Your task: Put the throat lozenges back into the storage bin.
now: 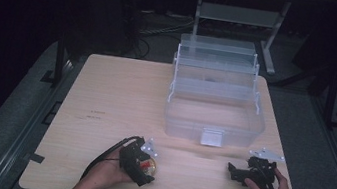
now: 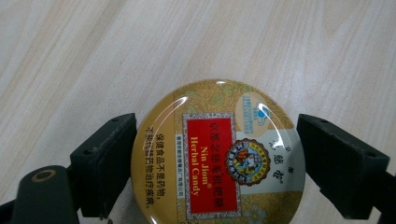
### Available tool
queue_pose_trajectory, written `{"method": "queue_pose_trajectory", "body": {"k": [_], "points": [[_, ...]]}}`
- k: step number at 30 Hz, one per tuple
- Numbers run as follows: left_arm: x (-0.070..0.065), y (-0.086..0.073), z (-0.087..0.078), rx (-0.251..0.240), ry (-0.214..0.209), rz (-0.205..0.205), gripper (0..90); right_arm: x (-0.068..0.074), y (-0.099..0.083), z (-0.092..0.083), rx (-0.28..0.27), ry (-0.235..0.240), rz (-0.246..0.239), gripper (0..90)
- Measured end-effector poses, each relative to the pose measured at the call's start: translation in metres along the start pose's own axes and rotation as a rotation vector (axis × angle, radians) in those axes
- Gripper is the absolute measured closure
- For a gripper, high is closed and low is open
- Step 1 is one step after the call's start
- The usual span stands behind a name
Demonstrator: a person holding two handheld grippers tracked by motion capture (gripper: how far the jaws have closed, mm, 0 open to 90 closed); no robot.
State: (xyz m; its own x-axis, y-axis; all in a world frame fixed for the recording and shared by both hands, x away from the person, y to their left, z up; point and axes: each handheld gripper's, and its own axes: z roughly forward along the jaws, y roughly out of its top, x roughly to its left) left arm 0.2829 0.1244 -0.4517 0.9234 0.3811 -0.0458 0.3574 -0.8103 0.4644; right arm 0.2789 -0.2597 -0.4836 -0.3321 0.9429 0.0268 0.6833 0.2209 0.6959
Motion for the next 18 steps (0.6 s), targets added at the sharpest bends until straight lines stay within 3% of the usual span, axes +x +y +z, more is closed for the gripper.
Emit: {"method": "queue_pose_trajectory", "body": {"k": [18], "points": [[0.0017, -0.0016, -0.0032, 0.006, 0.002, 0.000, 19.3, 0.0000, 0.0000, 0.0000, 0.000, 0.000, 0.000, 0.0]]}}
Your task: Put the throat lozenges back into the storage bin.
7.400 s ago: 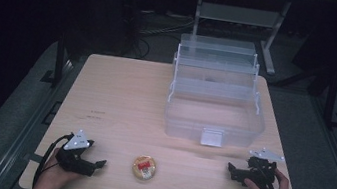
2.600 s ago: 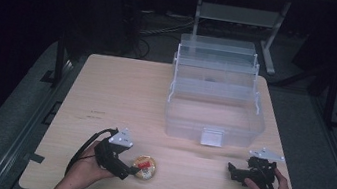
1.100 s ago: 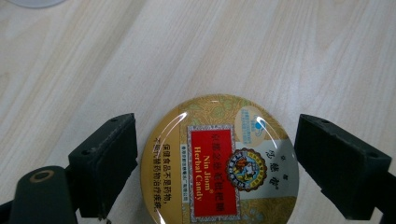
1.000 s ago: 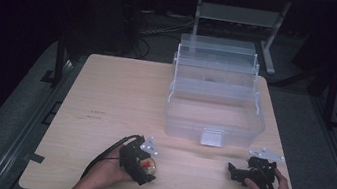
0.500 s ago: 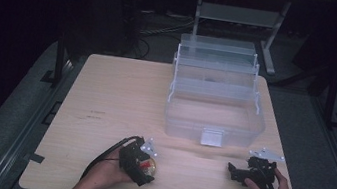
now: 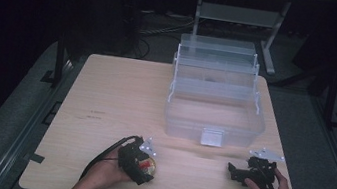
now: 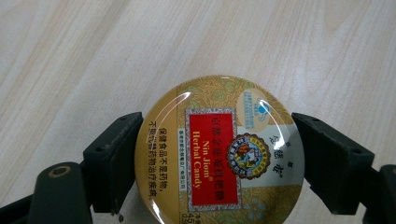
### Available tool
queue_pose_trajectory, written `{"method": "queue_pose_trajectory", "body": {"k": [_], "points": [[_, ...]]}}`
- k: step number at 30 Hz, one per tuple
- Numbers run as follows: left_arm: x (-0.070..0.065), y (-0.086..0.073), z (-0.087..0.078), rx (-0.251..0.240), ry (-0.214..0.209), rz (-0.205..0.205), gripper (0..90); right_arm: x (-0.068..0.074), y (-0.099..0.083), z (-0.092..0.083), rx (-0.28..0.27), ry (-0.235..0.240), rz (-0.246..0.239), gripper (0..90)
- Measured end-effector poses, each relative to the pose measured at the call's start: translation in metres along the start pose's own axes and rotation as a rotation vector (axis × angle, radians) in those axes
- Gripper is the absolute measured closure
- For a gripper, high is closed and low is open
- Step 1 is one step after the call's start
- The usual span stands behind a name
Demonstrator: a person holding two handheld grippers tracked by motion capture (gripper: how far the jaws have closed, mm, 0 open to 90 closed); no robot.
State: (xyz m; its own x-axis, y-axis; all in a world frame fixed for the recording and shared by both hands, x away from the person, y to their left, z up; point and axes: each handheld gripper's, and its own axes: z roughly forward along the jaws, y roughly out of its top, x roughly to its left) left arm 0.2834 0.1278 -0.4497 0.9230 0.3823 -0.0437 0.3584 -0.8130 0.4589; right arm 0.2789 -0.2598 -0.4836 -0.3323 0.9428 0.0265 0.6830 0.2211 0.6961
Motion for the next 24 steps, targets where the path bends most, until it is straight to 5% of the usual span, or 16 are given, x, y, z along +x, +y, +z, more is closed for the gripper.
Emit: {"method": "queue_pose_trajectory", "body": {"k": [24], "points": [[0.0015, 0.0036, -0.0098, -0.017, 0.001, -0.010, 19.6, 0.0000, 0.0000, 0.0000, 0.000, 0.000, 0.000, 0.0]]}}
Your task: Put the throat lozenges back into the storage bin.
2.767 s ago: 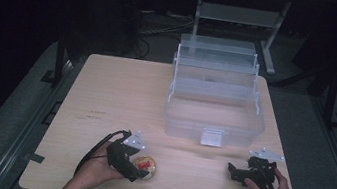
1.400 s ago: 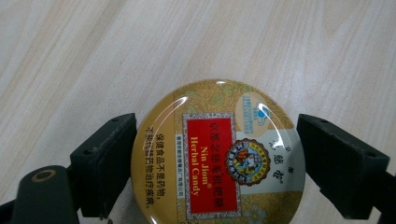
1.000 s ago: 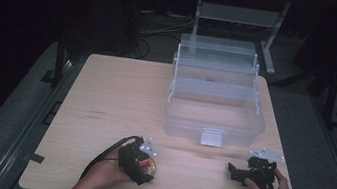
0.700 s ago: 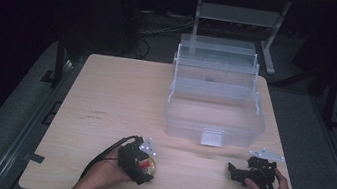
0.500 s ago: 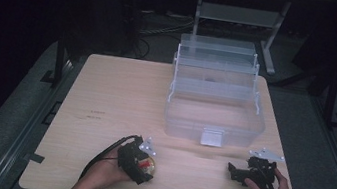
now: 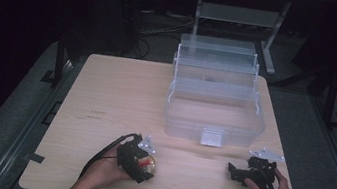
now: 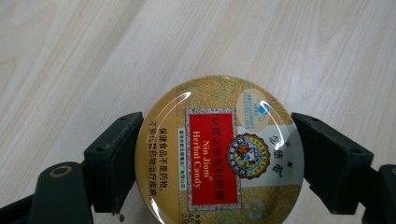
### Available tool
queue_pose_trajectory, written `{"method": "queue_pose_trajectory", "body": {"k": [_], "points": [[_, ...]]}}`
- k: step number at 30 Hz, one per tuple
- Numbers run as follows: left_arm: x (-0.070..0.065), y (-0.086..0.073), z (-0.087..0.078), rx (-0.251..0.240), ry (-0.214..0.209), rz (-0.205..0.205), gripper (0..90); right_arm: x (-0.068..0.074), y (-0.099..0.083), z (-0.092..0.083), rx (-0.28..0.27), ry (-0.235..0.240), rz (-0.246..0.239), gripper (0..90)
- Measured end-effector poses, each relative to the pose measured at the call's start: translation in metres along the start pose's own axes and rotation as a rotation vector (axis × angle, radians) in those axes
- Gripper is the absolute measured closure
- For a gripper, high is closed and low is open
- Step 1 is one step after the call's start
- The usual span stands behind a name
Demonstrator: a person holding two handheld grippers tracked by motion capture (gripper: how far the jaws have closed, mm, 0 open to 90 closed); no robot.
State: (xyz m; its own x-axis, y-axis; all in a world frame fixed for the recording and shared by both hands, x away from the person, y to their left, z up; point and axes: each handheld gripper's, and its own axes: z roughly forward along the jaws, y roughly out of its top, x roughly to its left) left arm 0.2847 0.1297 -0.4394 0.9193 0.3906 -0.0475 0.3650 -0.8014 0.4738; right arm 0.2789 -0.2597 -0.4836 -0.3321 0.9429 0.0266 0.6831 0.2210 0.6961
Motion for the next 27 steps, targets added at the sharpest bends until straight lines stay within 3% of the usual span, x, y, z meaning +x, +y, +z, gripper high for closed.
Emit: {"method": "queue_pose_trajectory", "body": {"k": [8, 27], "points": [[0.000, 0.004, -0.005, -0.029, 0.002, -0.018, 19.6, 0.000, 0.000, 0.000, 0.000, 0.000, 0.000, 0.0], [0.004, 0.017, -0.014, -0.040, 0.000, 0.003, 19.6, 0.000, 0.000, 0.000, 0.000, 0.000, 0.000, 0.0]]}}
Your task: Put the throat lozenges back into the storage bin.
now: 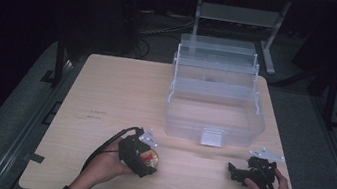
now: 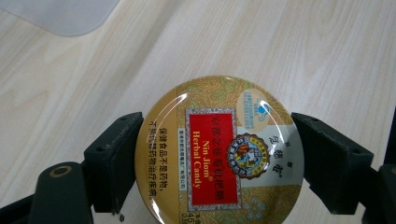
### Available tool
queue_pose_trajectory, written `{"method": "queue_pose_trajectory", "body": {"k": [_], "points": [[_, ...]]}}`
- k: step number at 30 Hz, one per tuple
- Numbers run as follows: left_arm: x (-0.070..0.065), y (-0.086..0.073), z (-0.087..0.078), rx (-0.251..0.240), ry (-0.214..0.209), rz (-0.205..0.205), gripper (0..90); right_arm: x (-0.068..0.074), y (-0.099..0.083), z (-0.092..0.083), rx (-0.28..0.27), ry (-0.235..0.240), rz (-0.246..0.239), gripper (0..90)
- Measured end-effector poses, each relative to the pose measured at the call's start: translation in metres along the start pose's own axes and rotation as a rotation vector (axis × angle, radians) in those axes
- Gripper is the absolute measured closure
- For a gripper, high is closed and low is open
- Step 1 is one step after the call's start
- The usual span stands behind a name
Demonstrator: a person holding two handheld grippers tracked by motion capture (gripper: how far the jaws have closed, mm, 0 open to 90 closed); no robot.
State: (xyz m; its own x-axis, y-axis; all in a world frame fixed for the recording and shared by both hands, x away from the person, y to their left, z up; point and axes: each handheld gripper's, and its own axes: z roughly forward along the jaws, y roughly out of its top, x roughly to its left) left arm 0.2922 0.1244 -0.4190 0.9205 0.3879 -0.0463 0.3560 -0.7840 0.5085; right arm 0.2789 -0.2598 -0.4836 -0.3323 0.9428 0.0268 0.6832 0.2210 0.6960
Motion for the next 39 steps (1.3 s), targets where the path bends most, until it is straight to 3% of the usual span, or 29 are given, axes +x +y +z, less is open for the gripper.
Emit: {"method": "queue_pose_trajectory", "body": {"k": [39], "points": [[0.012, 0.035, -0.020, -0.019, -0.002, 0.035, 19.6, 0.000, 0.000, 0.000, 0.000, 0.000, -0.001, 0.0]]}}
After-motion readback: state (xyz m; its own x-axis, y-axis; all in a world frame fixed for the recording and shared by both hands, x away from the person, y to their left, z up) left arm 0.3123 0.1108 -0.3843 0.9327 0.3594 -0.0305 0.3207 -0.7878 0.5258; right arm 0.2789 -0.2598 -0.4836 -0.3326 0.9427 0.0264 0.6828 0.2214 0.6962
